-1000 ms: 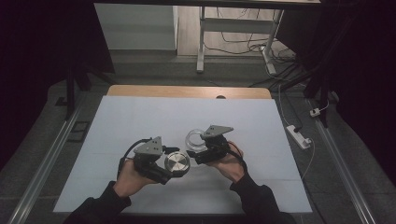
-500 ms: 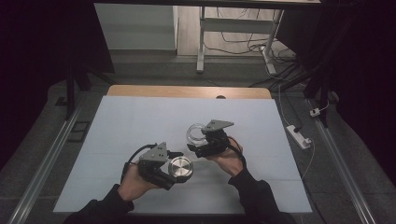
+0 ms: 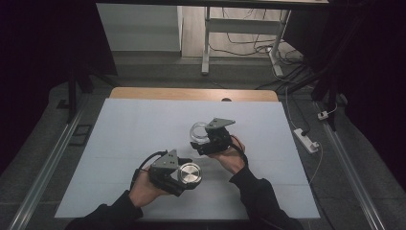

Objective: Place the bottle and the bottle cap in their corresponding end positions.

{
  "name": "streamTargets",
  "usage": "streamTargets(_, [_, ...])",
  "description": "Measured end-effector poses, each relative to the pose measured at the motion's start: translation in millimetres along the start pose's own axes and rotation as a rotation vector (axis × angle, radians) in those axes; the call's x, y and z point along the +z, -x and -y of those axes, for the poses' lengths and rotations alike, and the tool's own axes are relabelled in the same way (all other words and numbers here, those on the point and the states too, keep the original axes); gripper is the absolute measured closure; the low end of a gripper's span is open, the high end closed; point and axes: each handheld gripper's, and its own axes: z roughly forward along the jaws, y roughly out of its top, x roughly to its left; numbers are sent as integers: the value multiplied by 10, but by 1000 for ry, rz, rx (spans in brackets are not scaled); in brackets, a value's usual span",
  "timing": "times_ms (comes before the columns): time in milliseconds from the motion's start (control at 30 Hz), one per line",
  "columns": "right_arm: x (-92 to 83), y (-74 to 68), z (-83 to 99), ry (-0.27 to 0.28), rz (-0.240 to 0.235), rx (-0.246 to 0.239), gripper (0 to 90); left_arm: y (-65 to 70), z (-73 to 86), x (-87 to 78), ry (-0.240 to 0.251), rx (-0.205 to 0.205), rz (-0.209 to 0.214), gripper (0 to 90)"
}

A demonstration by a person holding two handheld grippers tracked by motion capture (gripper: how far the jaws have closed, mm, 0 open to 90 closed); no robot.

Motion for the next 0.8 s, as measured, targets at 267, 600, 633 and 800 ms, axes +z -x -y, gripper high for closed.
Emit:
streamTargets(267, [100, 59, -47, -1, 13, 3, 148, -19, 51, 183, -22, 7, 11, 201])
streamTargets(600, [247, 94, -79, -11, 20, -7, 148, -66, 131, 333, -29, 4, 3, 200])
streamTargets(633, [261, 99, -77, -13, 23, -6, 148, -67, 140, 349, -32, 5, -1, 201])
streamTargets(800, [340, 124, -54, -25, 31, -5, 148, -73, 198, 416, -53, 13, -11, 200])
